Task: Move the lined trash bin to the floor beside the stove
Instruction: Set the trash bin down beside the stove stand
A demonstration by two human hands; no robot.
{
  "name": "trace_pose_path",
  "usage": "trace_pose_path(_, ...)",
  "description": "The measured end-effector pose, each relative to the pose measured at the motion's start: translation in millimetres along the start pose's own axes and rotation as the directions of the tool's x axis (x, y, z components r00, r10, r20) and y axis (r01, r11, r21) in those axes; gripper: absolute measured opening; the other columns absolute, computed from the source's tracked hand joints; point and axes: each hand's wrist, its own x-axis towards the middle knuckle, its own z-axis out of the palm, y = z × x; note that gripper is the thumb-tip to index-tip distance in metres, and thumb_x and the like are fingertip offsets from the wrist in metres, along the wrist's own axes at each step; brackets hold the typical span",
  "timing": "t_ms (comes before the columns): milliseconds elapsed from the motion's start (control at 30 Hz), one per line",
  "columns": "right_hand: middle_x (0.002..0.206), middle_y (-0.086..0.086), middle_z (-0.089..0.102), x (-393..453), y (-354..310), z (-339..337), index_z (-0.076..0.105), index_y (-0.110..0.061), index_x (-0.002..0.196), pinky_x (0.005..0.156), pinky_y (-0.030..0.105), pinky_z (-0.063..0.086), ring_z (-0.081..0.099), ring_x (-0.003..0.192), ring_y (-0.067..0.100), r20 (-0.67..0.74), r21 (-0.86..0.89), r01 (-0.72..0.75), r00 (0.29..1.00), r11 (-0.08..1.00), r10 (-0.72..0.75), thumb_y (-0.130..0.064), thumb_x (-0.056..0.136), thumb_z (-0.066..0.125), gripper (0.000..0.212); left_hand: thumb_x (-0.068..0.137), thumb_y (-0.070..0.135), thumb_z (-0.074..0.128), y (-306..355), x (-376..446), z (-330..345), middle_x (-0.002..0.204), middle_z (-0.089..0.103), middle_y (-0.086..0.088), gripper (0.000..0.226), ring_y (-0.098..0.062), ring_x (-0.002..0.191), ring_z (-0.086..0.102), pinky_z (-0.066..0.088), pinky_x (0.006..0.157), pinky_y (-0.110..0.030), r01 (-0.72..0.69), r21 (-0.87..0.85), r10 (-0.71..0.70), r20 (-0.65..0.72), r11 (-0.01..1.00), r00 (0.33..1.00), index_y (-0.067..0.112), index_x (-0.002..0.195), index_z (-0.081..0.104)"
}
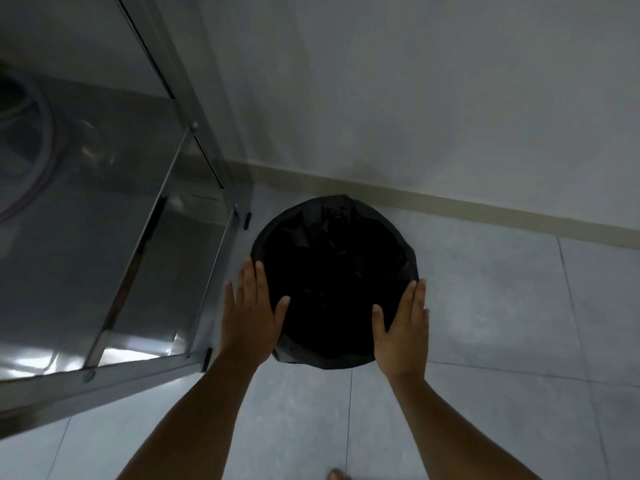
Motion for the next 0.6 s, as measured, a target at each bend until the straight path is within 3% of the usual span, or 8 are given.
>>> trace_pose_path(100,0.168,0.014,0.012,30.0,-6.3,0.7,0.014,-0.004,0.159,0.122,0.049,0.028,0.028,0.15,0.035,-0.025,-0.001,0.012,1.0,1.0,-0.012,-0.056,0.097,0.032,0.083,0.098,0.058,0.014,6.9,27.7,-5.7,0.163,0.024,-0.028,0.087,-0.04,0.149,0.031,0.023,0.119,-0.053,-0.004,0.0,0.004,-0.042,1.0,0.999,-0.006,0.156,0.023)
trace_pose_path(267,0.169,0.01,0.008,71.5,-16.1,0.4,0.011,-0.007,0.159,0.123,0.048,0.026,0.025,0.152,0.032,-0.019,0.01,0.034,0.999,0.999,-0.034,-0.055,0.098,0.035,0.082,0.097,0.058,0.016,13.7,65.5,-14.2,0.161,0.027,-0.029,0.087,-0.04,0.149,0.032,0.027,0.119,-0.055,0.016,0.029,-0.013,-0.078,0.999,0.997,-0.007,0.155,0.027)
trace_pose_path(433,0.169,0.011,0.007,100.4,-24.9,-4.4,0.008,-0.006,0.159,0.124,0.047,0.022,0.022,0.153,0.03,0.013,-0.018,0.055,0.998,0.998,-0.055,-0.062,0.095,0.03,0.088,0.095,0.064,0.008,21.6,86.0,-24.3,0.168,0.004,-0.022,0.092,-0.034,0.156,0.01,0.01,0.125,-0.05,0.043,0.025,-0.042,-0.051,0.999,0.998,0.0,0.16,0.007)
trace_pose_path(600,0.17,0.01,-0.001,101.9,-27.9,-24.7,0.0,-0.007,0.16,0.124,0.047,0.002,0.007,0.156,0.025,0.178,-0.131,0.047,0.984,0.99,-0.023,-0.065,0.095,0.034,0.093,0.097,0.065,0.011,30.2,74.6,-44.7,0.169,-0.011,-0.016,0.089,-0.03,0.157,-0.007,-0.003,0.124,-0.048,0.047,0.181,-0.06,0.067,0.982,0.996,0.005,0.16,-0.009)
